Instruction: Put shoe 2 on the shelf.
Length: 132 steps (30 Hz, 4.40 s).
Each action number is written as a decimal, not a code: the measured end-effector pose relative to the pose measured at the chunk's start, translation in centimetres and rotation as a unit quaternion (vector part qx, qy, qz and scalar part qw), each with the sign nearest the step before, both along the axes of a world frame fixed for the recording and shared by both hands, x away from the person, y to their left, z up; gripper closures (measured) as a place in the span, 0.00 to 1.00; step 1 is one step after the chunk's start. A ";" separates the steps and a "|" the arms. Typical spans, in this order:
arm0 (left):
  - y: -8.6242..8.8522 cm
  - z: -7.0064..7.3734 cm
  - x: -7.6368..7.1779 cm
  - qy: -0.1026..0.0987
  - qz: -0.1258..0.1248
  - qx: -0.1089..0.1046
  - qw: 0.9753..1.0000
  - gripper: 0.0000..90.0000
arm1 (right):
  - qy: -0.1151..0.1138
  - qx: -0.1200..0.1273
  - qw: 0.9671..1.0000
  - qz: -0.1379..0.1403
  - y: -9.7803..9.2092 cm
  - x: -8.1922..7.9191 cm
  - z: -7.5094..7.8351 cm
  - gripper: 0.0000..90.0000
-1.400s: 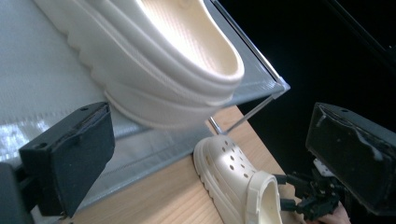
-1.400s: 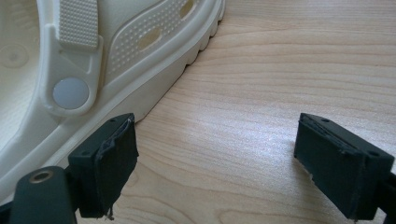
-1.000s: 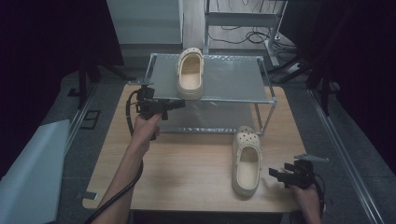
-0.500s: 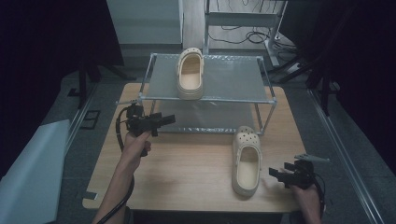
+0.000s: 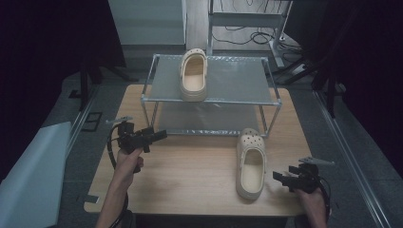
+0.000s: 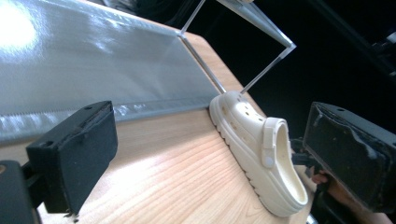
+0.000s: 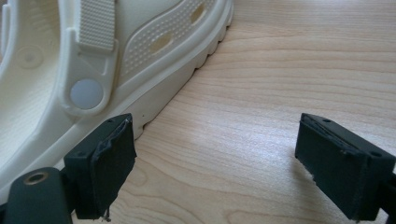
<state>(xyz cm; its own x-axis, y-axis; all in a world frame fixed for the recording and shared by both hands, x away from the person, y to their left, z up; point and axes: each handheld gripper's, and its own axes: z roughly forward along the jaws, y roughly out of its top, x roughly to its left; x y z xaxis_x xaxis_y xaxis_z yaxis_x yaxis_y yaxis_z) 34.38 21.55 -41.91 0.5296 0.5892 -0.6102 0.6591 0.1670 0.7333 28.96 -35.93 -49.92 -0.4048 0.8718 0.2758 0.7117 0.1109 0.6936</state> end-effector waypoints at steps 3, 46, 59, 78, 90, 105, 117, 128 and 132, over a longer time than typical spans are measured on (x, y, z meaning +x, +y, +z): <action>0.4 -1.3 -0.8 -0.002 0.001 -0.006 1.000 0.04 | -0.002 -0.006 1.000 0.005 0.2 0.0 0.1 0.13; -2.1 -8.7 -3.4 0.018 0.066 0.291 0.954 0.01 | -0.011 -0.011 0.999 0.046 4.7 -0.1 3.0 0.07; -2.4 -8.6 -3.4 0.014 0.065 0.287 0.956 0.01 | 0.005 -0.083 0.997 0.000 5.1 0.6 2.7 0.26; -3.2 -8.8 -3.0 0.014 0.048 0.294 0.955 0.02 | 0.042 -0.036 0.997 -0.046 1.1 1.8 3.8 0.40; -3.3 -8.8 -3.0 0.013 0.046 0.302 0.952 0.02 | 0.093 -0.102 0.990 -0.013 4.2 5.2 4.0 0.70; -3.1 -8.8 -3.0 0.013 0.045 0.305 0.951 0.03 | 0.154 0.006 0.987 -0.038 1.9 6.2 3.8 0.84; -2.7 -8.7 -3.0 0.011 0.050 0.307 0.950 0.03 | 0.192 0.200 0.961 -0.026 -0.6 5.6 2.6 0.84; -2.5 -8.8 -3.1 0.003 0.050 0.313 0.948 0.01 | 0.203 0.263 0.943 -0.010 -0.3 5.0 3.3 0.84; -2.8 -9.0 -3.1 -0.001 0.046 0.326 0.944 0.00 | 0.206 0.274 0.939 -0.002 0.0 4.9 4.3 0.84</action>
